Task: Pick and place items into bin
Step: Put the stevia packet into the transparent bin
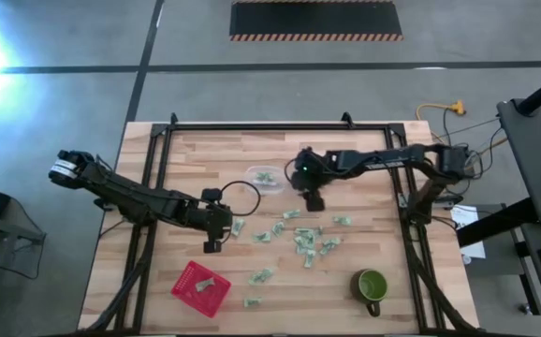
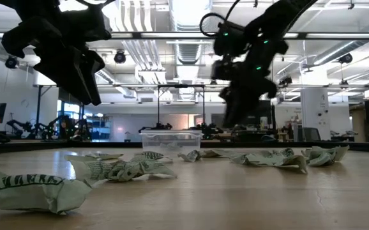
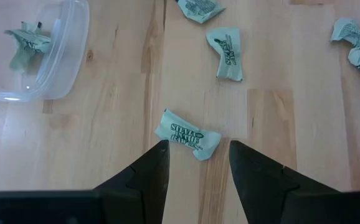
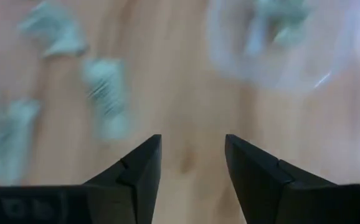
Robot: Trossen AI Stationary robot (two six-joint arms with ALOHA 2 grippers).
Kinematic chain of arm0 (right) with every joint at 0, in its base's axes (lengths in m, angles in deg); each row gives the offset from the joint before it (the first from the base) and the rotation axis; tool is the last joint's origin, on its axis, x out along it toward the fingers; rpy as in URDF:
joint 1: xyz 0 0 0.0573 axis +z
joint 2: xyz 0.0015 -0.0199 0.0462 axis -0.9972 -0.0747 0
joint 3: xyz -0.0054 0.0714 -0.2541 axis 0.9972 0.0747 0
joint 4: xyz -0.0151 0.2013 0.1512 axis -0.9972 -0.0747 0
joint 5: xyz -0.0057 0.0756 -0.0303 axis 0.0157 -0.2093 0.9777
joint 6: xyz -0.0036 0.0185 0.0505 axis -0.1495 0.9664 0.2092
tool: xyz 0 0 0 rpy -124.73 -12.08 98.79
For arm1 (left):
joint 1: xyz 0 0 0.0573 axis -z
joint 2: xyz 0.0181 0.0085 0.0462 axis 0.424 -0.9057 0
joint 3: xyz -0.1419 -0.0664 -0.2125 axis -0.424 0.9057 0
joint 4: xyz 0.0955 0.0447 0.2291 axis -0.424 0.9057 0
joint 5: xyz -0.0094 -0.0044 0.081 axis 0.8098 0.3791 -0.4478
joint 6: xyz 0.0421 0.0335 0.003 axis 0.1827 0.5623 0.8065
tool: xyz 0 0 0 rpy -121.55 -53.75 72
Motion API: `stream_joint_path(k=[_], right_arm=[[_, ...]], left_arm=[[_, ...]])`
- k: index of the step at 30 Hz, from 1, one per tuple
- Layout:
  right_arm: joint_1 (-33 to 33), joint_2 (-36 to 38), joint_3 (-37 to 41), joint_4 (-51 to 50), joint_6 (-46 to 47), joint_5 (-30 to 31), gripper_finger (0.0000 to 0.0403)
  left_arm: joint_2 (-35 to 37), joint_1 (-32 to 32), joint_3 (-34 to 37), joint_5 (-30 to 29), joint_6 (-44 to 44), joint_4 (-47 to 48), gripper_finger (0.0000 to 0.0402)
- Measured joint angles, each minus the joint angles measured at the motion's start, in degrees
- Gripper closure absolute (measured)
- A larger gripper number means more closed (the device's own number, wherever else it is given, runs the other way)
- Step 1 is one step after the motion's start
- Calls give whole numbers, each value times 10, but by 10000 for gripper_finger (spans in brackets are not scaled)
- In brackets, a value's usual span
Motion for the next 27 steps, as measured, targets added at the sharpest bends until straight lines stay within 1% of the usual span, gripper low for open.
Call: stream_joint_path(k=[3,6,14,19,24,27], right_arm=[[21,42,35,-31,32,-16,239],[44,87,76,-42,61,-15,246],[92,187,191,-41,164,30,261],[125,220,246,-37,216,76,267],[143,243,276,-1,246,87,268],[148,245,290,21,260,88,265]], left_arm=[[0,0,0,0,0,-1,251],[0,0,0,0,0,-2,251],[0,0,0,0,0,-5,251],[0,0,-1,0,0,-8,251],[0,0,-2,0,5,-18,251],[0,0,-2,0,5,-18,251]])
